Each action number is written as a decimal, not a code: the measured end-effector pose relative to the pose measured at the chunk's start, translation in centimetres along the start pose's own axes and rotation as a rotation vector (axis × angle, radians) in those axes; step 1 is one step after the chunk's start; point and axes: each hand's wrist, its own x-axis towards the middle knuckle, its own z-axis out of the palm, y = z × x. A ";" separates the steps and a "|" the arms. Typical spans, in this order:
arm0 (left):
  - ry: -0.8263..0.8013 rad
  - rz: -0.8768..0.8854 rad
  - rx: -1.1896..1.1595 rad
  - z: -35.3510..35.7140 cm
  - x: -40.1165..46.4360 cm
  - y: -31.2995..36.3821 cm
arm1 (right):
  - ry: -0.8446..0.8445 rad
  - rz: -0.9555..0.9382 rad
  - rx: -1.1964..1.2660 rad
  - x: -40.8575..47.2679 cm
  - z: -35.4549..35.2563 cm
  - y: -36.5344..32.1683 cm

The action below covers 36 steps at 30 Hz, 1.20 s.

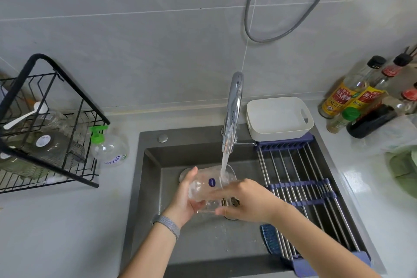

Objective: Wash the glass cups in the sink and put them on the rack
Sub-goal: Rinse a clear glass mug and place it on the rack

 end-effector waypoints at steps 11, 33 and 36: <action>-0.100 -0.207 -0.104 0.4 -0.8 -0.3 | 0.207 -0.351 -0.440 1.7 1.5 3.0; -0.165 -0.343 -0.432 -0.1 -1.4 -1.3 | -0.019 -0.179 -0.173 1.1 1.4 2.5; -0.171 -0.292 -0.443 0.3 -1.5 -1.3 | 0.099 -0.175 -0.123 1.0 2.5 1.6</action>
